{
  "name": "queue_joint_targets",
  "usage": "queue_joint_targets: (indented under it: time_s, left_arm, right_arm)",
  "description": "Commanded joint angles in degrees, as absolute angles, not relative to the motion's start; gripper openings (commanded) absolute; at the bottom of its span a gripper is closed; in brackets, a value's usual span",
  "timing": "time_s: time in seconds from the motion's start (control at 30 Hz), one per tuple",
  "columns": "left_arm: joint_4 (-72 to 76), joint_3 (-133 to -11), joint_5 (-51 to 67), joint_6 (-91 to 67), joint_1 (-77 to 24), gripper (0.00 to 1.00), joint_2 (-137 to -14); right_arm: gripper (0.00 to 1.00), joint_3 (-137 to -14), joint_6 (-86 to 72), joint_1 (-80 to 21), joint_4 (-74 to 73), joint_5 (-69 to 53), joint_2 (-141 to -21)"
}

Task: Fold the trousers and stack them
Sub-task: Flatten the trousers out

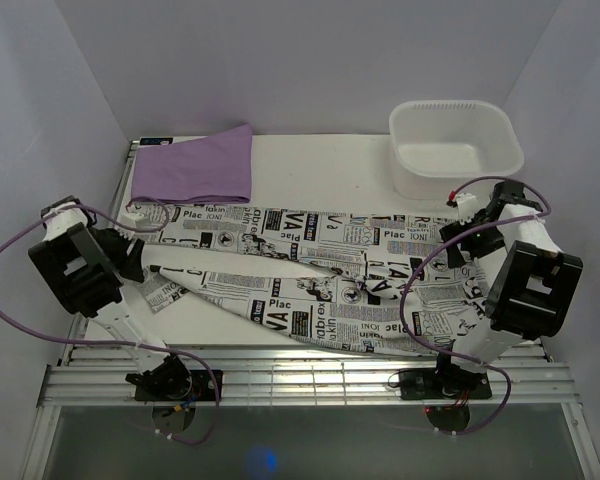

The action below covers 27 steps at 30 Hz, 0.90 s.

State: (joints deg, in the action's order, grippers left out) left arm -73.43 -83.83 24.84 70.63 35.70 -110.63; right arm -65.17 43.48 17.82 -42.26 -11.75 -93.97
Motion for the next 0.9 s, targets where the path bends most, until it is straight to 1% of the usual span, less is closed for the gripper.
queue_joint_targets:
  time_s: [0.0,0.2,0.33,0.4,0.57,0.73,0.87]
  left_arm:
    - [-70.2,-78.3,27.9,68.0,35.8,0.66,-107.4]
    - [-64.0,-70.3,29.4,53.5,38.6,0.66,-102.3]
    - [-55.5,-64.1,27.6,44.9,38.1,0.73,-95.1]
    - [-53.2,-62.5,25.5,42.0,37.5,0.73,-92.3]
    - [-48.6,-59.3,21.6,36.5,35.5,0.82,-90.1]
    - [-42.7,-53.4,13.7,32.8,31.1,0.82,-88.8]
    - [-39.9,-50.8,10.8,30.8,27.3,0.77,-91.6]
  right_arm:
    - [0.91,-64.3,49.1,17.8,-49.8,-10.6,-89.6]
    - [0.90,-60.0,48.3,17.8,-49.7,-8.5,-85.0]
    - [0.90,-57.5,47.5,17.9,-48.6,-7.6,-83.6]
    - [0.90,-56.4,47.5,17.8,-48.5,-7.1,-83.3]
    - [0.91,-52.9,48.6,17.8,-48.4,-5.7,-83.1]
    - [0.92,-52.0,47.8,17.9,-46.8,-3.3,-85.0]
    - [0.93,-50.5,48.2,17.9,-44.7,-1.5,-85.4]
